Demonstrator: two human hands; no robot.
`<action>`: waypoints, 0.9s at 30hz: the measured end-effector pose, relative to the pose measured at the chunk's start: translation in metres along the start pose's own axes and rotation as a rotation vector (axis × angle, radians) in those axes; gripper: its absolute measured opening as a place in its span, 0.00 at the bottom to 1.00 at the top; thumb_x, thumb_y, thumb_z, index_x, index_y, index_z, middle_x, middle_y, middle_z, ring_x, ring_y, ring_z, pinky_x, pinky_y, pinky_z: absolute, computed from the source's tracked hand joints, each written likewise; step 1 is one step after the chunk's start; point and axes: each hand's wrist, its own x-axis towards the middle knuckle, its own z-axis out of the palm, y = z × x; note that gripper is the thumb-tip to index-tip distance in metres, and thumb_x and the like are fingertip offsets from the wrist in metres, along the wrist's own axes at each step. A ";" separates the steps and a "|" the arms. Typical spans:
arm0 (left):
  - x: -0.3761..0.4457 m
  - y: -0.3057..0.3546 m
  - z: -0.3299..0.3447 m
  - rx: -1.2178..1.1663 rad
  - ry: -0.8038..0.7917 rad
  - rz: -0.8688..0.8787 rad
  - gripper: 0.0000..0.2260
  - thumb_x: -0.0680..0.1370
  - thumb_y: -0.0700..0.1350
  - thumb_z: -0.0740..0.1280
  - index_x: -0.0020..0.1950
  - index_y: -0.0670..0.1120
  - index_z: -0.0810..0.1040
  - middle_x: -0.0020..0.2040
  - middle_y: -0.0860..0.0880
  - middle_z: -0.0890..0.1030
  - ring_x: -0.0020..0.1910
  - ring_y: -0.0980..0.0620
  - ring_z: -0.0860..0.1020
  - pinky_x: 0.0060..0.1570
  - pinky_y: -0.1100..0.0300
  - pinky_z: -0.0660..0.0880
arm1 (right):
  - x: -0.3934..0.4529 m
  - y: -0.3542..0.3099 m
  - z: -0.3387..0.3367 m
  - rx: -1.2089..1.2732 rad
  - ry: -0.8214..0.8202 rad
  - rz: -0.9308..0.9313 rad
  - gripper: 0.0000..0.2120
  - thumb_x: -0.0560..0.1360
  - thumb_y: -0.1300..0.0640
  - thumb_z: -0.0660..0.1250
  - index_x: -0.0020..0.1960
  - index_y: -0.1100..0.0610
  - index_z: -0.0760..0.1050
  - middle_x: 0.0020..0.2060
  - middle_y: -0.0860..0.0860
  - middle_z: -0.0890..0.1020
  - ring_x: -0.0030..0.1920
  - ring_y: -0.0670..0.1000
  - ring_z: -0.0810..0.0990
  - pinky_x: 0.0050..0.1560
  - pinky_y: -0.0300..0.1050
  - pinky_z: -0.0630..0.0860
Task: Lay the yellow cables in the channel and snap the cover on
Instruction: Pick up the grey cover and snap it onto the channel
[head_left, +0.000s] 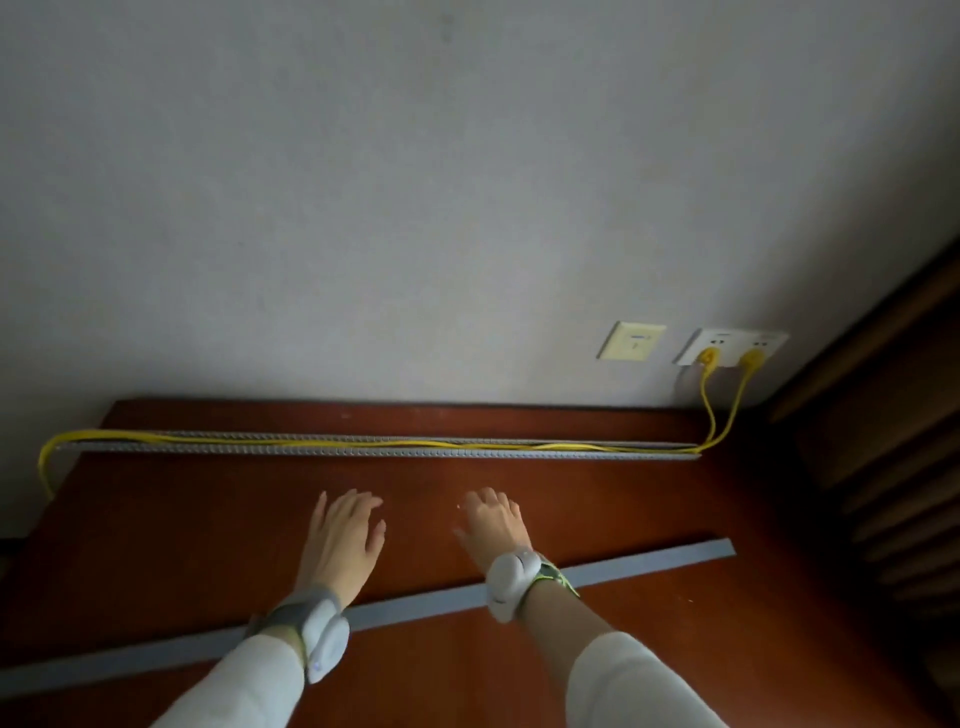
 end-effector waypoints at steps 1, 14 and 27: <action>-0.017 0.007 0.008 0.037 -0.041 0.018 0.17 0.80 0.52 0.56 0.67 0.51 0.69 0.68 0.51 0.72 0.71 0.54 0.63 0.74 0.51 0.47 | -0.013 0.016 0.004 -0.040 -0.070 -0.022 0.20 0.77 0.53 0.65 0.66 0.57 0.68 0.64 0.57 0.72 0.66 0.58 0.68 0.69 0.52 0.63; -0.091 0.024 0.047 0.311 -0.102 -0.073 0.17 0.77 0.49 0.63 0.65 0.47 0.69 0.66 0.46 0.70 0.69 0.48 0.65 0.72 0.45 0.55 | -0.044 0.082 0.051 -0.474 0.016 -0.314 0.14 0.79 0.66 0.54 0.65 0.64 0.66 0.60 0.60 0.73 0.62 0.60 0.72 0.75 0.63 0.49; -0.057 0.018 0.022 0.563 0.024 0.232 0.17 0.64 0.49 0.78 0.46 0.41 0.79 0.38 0.45 0.78 0.35 0.46 0.78 0.50 0.46 0.78 | -0.032 0.091 0.009 -0.743 0.146 -0.573 0.10 0.64 0.53 0.76 0.43 0.55 0.81 0.35 0.50 0.81 0.33 0.49 0.80 0.47 0.44 0.81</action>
